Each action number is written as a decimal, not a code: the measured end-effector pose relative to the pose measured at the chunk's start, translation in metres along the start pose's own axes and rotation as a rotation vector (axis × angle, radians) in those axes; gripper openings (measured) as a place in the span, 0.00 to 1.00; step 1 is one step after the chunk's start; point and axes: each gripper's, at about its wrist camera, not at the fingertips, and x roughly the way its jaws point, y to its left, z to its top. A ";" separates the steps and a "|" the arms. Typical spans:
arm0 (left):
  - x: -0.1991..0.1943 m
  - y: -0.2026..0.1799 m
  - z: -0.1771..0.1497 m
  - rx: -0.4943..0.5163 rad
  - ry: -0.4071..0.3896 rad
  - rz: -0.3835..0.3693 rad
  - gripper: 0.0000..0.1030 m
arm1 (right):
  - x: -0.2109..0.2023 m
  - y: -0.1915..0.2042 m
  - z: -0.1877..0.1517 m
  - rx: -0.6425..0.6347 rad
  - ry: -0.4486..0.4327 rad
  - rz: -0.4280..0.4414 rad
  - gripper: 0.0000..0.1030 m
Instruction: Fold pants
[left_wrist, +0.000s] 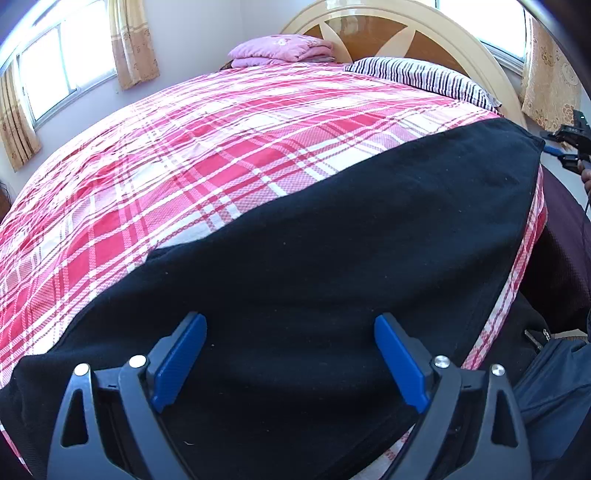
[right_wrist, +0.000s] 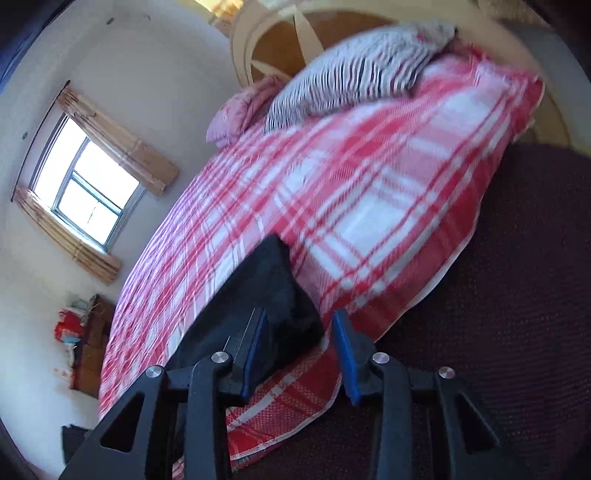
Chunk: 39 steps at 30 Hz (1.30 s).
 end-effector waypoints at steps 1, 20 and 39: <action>0.000 0.000 0.000 0.000 -0.001 0.001 0.93 | 0.000 -0.005 0.003 0.022 0.002 0.021 0.37; 0.000 0.011 0.002 -0.027 -0.023 0.017 0.93 | 0.038 -0.003 -0.004 -0.011 0.055 0.054 0.23; -0.007 0.035 -0.001 -0.055 -0.009 0.030 0.93 | 0.008 0.023 -0.011 -0.129 0.006 -0.087 0.14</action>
